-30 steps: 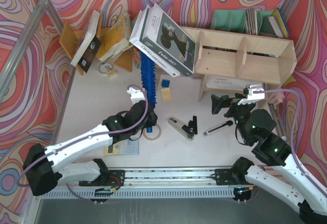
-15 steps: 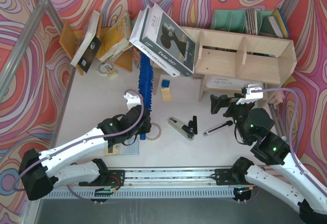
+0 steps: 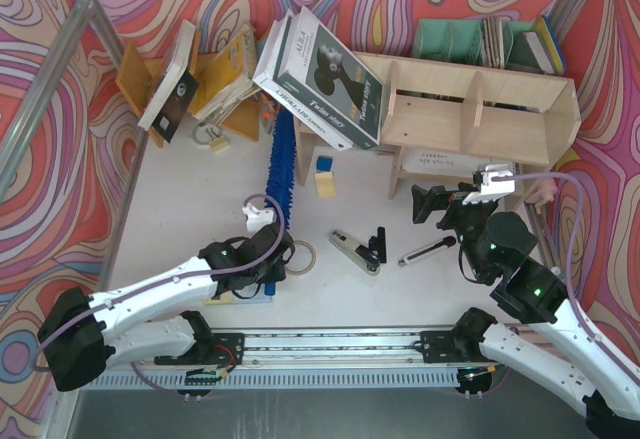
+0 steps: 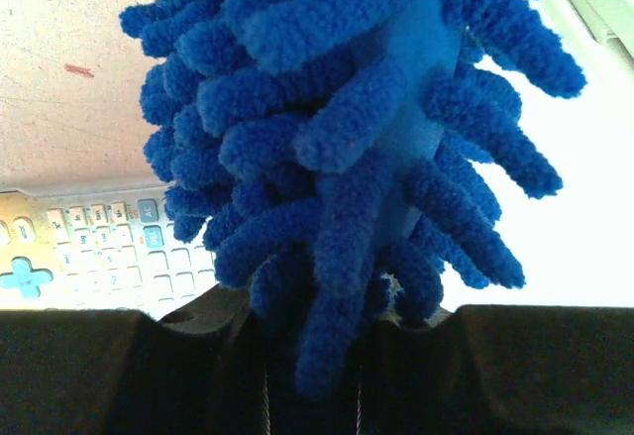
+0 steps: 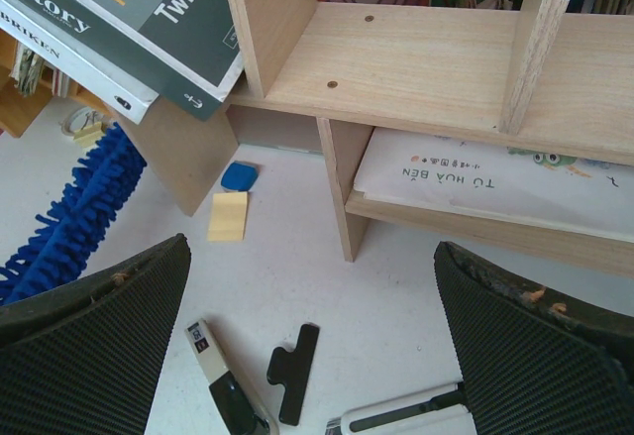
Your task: Dust the bookshelf with a duster
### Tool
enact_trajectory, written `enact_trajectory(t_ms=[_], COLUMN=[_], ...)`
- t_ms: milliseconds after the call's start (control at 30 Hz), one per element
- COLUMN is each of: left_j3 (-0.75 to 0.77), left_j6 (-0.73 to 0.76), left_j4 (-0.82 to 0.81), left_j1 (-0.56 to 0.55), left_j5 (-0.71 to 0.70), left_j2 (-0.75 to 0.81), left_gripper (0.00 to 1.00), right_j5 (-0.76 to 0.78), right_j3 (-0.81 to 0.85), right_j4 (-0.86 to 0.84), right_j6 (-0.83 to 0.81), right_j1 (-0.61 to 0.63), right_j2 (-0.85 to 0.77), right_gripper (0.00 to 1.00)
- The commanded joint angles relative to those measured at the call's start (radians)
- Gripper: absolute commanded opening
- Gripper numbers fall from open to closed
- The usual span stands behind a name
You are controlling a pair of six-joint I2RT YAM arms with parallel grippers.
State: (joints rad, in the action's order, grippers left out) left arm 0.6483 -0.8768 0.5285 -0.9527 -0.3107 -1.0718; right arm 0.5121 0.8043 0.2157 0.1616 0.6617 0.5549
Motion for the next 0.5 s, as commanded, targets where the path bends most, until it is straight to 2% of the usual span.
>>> enact_trajectory(t_ms=[0,300,467], left_j3=[0.029,0.141,0.128], left_j6=[0.006,0.048,0.046], left_j4=[-0.021,0.055,0.032], left_j1=[0.003,0.002,0.003], left_j5=[-0.012,-0.027,-0.014], left_j2=[-0.002,0.107,0.126], left_gripper=[0.00,0.00,0.00], right_j5=[0.016,0.015,0.011], right_j3=[0.006,0.000,-0.001], right_j4=[-0.009,-0.008,-0.009], right_j6=[-0.003,0.003,0.006], right_j1=[0.004,0.004,0.004], right_j2=[-0.003,-0.010,-0.010], right_gripper=[0.99,0.99,0.99])
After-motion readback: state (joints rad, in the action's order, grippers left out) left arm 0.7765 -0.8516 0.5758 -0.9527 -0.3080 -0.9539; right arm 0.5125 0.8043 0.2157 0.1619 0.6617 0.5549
